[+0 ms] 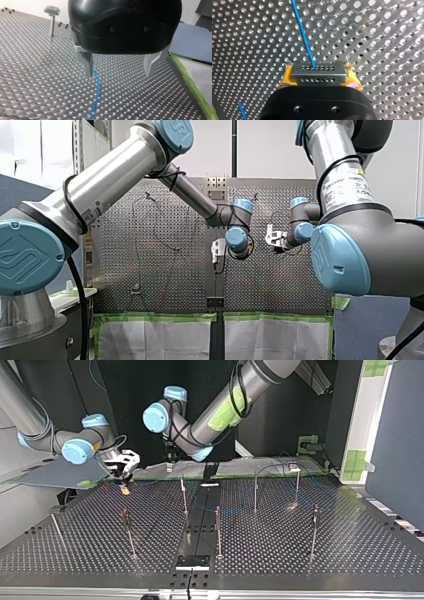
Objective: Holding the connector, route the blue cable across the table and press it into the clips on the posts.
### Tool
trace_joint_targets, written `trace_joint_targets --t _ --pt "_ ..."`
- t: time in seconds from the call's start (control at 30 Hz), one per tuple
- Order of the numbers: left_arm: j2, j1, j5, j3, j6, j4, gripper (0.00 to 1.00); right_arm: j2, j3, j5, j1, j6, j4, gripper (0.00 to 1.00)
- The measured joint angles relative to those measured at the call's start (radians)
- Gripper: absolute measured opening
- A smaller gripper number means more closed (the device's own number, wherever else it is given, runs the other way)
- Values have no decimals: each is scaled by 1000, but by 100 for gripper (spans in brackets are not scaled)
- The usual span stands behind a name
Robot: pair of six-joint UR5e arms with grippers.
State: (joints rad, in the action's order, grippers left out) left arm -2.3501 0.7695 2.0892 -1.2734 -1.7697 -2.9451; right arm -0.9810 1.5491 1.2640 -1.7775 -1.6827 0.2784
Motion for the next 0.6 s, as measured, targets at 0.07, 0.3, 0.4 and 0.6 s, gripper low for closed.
trace_joint_targets --t 0.07,0.3,0.4,0.6 --pt "-26 3 3 26 -9 -11 100 -1 3 -14 5 4 -2 0" --pt "-54 7 33 101 -20 -13 100 -3 7 -51 14 9 -3 0" --pt "-55 7 46 133 -21 -12 100 -4 7 -70 15 9 -4 0" --pt "-71 7 54 199 -24 -12 100 -6 7 -80 16 6 -4 0"
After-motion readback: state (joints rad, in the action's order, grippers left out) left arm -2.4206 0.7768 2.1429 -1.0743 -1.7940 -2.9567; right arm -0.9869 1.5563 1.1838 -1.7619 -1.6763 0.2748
